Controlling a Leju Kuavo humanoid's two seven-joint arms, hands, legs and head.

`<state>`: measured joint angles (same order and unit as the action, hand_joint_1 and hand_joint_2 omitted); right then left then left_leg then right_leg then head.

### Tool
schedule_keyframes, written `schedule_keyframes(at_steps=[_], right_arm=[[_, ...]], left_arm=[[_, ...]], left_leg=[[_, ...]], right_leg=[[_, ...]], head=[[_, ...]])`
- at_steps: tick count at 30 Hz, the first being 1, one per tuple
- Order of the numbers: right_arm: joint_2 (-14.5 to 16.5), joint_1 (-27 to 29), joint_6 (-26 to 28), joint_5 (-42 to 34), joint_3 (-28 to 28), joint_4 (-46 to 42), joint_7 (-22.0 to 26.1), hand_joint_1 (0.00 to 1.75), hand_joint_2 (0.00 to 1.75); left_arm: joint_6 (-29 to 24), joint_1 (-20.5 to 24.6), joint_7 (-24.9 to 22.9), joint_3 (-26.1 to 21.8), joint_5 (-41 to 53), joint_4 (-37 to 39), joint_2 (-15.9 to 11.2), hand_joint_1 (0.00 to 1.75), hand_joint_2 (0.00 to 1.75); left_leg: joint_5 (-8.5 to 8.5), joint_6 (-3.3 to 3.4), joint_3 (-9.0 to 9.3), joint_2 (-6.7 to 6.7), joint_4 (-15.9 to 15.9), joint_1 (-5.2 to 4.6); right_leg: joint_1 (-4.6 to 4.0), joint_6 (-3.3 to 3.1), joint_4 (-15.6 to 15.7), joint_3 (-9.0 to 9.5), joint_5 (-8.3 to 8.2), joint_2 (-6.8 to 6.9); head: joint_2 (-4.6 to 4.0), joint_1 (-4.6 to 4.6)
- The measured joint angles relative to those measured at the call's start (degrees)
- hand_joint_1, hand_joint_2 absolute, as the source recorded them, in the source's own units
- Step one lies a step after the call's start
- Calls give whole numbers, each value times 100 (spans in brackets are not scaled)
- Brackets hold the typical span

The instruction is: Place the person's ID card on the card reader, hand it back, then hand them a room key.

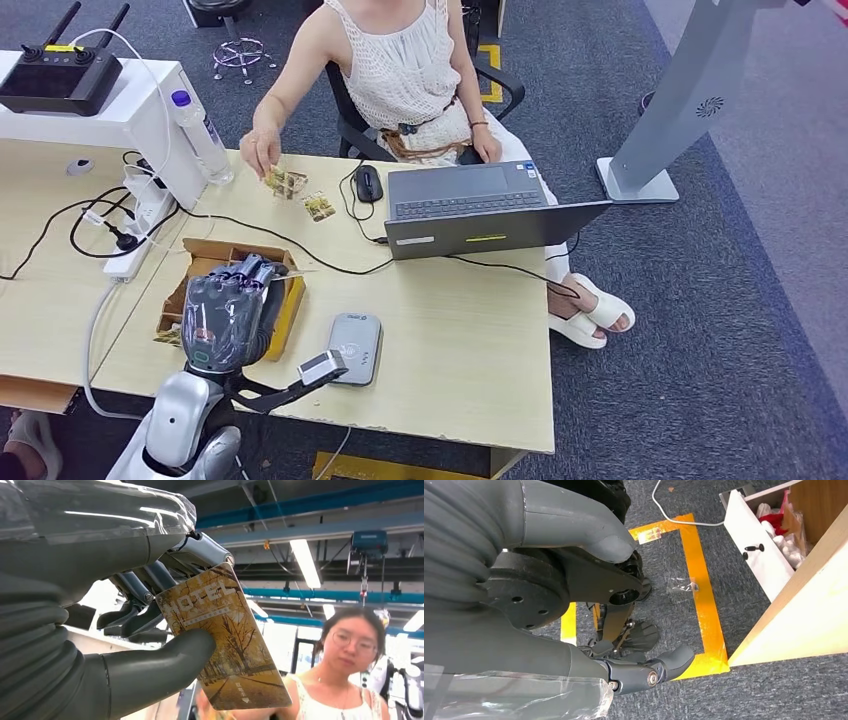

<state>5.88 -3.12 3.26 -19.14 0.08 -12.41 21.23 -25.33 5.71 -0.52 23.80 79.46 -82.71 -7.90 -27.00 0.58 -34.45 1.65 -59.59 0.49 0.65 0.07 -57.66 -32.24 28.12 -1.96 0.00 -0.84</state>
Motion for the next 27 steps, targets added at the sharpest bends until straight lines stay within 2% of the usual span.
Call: schedule_keyframes(at_steps=[4, 8, 19, 27], right_arm=[[2, 0, 0, 85, -78, 1, -19, 0, 175], [2, -9, 0, 170, -127, 0, -73, 0, 175], [56, -53, 0, 327, -135, 0, -205, 0, 175], [97, -65, 0, 354, -135, 0, -246, 0, 175]], left_arm=[[609, -103, -67, 54, -74, 97, 100, 175, 175], [1110, -82, -227, 69, -98, 559, 237, 175, 175], [1401, 174, -363, 77, -62, 1741, 538, 175, 175], [1451, 334, -363, 78, -61, 2205, 647, 175, 175]], left_leg=[[5, 6, 0, 1, 0, 0], [6, 7, -1, 1, -1, -2], [6, 8, -2, 1, -1, -1], [7, 8, -3, 1, -1, -1]], right_leg=[[0, 1, 0, 1, -1, 2], [0, 0, 0, 1, -3, 1], [1, 0, 0, -2, -4, 2], [1, 0, 0, -1, -4, 2]], head=[[0, 1], [0, 0], [0, 1], [0, 1]])
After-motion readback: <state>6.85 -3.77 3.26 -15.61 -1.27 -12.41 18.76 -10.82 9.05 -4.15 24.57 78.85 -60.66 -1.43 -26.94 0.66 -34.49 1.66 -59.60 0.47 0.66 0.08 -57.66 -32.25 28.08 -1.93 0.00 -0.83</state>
